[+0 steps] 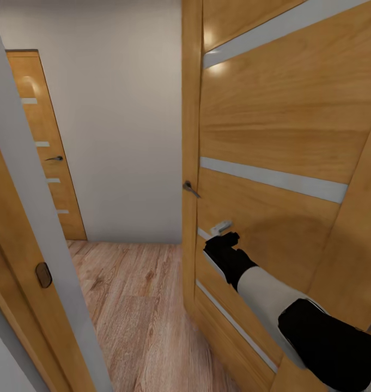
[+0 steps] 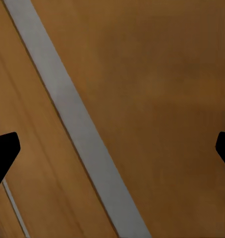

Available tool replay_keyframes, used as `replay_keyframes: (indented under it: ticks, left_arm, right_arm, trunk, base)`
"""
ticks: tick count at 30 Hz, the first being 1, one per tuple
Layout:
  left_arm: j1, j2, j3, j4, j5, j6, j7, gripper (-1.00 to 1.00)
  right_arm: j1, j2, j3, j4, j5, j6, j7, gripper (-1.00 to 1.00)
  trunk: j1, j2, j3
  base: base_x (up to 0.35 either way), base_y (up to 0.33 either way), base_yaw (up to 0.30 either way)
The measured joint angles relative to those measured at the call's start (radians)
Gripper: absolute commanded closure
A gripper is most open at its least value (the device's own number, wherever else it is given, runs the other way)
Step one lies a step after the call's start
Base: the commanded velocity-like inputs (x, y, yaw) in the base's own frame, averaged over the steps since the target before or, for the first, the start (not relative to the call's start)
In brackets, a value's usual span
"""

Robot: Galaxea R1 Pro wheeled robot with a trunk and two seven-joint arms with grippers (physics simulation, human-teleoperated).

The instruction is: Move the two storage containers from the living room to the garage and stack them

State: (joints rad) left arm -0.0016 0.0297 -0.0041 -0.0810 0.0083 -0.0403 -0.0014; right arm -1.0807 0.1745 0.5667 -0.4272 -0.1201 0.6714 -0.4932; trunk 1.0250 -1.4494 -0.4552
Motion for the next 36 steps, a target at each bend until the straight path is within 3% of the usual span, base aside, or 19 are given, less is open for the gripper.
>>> replay_keyframes:
  ticks: [5,10,14,25,33,36]
  left_arm:
    - [0.0,0.0,0.0,0.0,0.0,0.0,0.0,-1.0]
    - [0.0,0.0,0.0,0.0,0.0,0.0,0.0,-1.0]
    - [0.0,-0.001,0.0,0.0,0.0,0.0,0.0,-1.0]
    - [0.0,-0.001,0.0,0.0,-0.001,0.0,0.0,-1.0]
    - [0.0,-0.001,0.0,0.0,-0.001,0.0,0.0,-1.0]
    - [0.0,-0.001,0.0,0.0,-0.001,0.0,0.0,-1.0]
  right_arm:
    - [-0.042,0.0,-0.012,0.058,-0.013,-0.025,0.004,-1.0]
    - [-0.055,0.0,-0.014,0.069,-0.041,-0.03,0.006,-1.0]
    - [-0.056,0.0,-0.013,0.059,-0.037,-0.026,0.004,-1.0]
    - [-0.07,0.0,-0.009,-0.089,-0.032,0.071,-0.006,-1.0]
    - [-0.107,0.0,-0.008,-0.07,-0.036,0.075,-0.005,-1.0]
    - [-0.136,0.0,-0.009,-0.005,-0.045,0.058,-0.003,-1.0]
  trunk:
    - [0.0,0.0,0.0]
    - [0.0,0.0,0.0]
    - [0.0,0.0,0.0]
    - [0.0,0.0,0.0]
    - [0.0,0.0,0.0]
    - [0.0,0.0,0.0]
  base:
    - [0.0,0.0,0.0]
    - [0.0,0.0,0.0]
    - [0.0,0.0,0.0]
    - [0.0,0.0,0.0]
    - [0.0,0.0,0.0]
    - [0.0,0.0,0.0]
